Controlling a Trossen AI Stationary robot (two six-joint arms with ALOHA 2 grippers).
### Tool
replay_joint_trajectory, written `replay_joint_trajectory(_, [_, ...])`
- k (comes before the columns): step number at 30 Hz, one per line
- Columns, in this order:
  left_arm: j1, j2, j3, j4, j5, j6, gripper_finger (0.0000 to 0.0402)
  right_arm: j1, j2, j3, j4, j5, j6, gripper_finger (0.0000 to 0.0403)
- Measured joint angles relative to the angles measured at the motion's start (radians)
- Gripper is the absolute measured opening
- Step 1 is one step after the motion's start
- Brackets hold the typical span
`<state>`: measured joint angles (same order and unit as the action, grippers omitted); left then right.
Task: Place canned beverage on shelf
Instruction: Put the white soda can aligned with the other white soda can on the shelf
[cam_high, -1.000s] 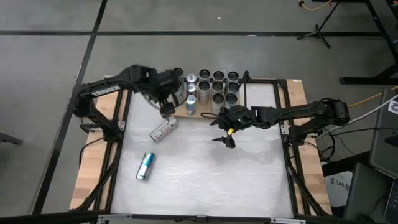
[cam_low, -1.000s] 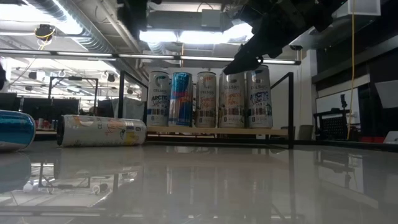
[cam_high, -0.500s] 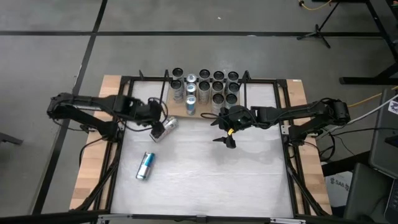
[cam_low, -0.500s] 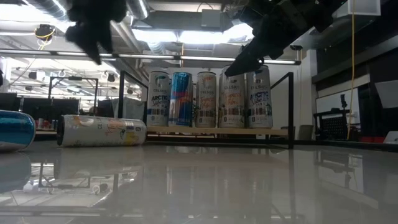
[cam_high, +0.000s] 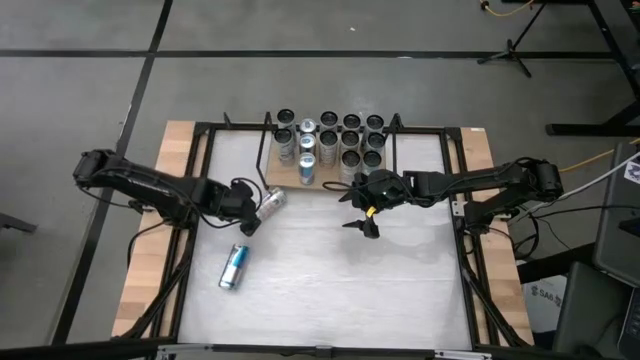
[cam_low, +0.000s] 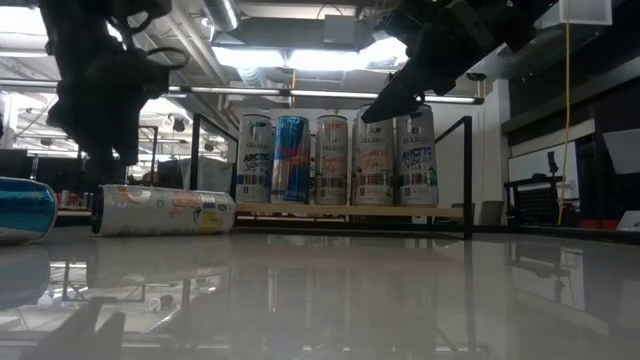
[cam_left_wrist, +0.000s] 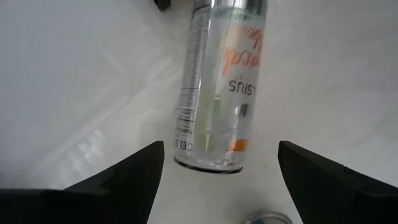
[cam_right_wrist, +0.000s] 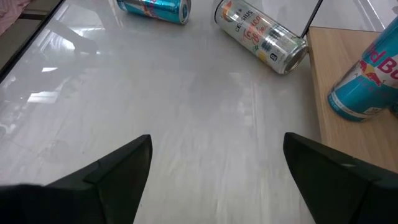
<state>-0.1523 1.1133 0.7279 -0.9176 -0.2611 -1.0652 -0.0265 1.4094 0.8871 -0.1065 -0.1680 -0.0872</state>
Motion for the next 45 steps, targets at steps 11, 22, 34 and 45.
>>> replay_joint_trajectory(11, [-0.012, 0.000, -0.105, 0.153, -0.013, -0.010, 0.0305, 0.000, 0.000, 0.000, 0.000, 0.000, 0.000, 0.0351])
replay_joint_trajectory(22, [-0.012, 0.001, -0.210, 0.308, -0.020, -0.008, 0.0305, 0.000, 0.000, 0.000, 0.000, 0.000, 0.000, 0.0351])
replay_joint_trajectory(34, [-0.012, 0.001, -0.272, 0.419, -0.009, -0.009, 0.0305, 0.000, 0.000, 0.000, 0.000, 0.000, 0.000, 0.0351])
replay_joint_trajectory(45, [-0.012, 0.001, -0.277, 0.419, 0.001, -0.052, 0.0280, 0.000, 0.000, 0.000, 0.000, 0.000, 0.000, 0.0351])
